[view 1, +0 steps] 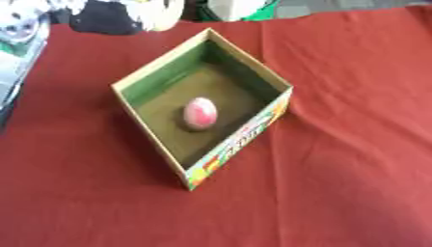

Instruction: Pick up objects on the table and place them in the box.

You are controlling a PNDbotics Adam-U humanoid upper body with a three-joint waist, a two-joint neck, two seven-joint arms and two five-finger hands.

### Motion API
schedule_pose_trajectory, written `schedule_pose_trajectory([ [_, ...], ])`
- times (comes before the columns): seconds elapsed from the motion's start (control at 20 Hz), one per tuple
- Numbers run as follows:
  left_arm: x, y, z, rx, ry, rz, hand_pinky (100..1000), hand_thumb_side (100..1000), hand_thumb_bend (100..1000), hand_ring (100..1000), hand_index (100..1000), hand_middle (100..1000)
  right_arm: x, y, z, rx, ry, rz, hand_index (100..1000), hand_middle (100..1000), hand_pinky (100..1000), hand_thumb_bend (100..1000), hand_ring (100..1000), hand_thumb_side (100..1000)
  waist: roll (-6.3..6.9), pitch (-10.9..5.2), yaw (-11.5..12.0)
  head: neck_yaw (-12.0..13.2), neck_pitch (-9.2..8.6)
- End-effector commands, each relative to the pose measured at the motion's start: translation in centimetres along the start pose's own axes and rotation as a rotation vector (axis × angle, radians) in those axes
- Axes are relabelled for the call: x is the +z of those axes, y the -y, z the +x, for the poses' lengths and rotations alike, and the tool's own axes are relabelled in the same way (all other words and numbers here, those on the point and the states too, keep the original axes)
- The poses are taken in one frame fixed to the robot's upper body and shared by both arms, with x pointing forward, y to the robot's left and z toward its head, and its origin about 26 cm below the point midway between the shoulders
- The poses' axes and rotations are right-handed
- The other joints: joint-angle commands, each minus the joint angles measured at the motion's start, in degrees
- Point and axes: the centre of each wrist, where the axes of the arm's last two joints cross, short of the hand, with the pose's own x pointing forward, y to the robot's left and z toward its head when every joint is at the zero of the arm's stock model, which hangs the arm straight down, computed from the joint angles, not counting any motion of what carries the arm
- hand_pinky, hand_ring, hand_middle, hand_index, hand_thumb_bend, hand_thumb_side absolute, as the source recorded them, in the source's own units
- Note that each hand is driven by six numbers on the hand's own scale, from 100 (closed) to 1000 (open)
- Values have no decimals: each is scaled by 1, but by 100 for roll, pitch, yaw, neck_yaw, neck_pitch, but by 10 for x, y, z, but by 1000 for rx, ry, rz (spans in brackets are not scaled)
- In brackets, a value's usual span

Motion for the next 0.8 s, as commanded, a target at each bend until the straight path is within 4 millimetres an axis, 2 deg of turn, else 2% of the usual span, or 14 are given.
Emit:
schedule_pose_trajectory([
  [0.05,-9,4,4,-5,35,-10,361,381,100,416,457,402,-5,3,9,-1,37,-1,886,728,848,100,823,705,-17,-93,0,17,13],
  [0.25,-18,25,11,-14,44,-60,366,371,100,423,462,409,-7,2,10,-8,47,7,886,729,848,100,824,704,-33,-90,8,42,96],
  [0.65,-31,61,10,-32,25,-158,382,343,100,440,478,425,-7,1,11,-14,49,9,886,728,850,100,824,705,-43,-84,8,163,38],
  [0.8,-33,72,8,-30,20,-214,418,315,100,469,508,452,-7,0,10,-15,46,10,886,727,850,100,824,700,-44,-71,4,170,21],
])
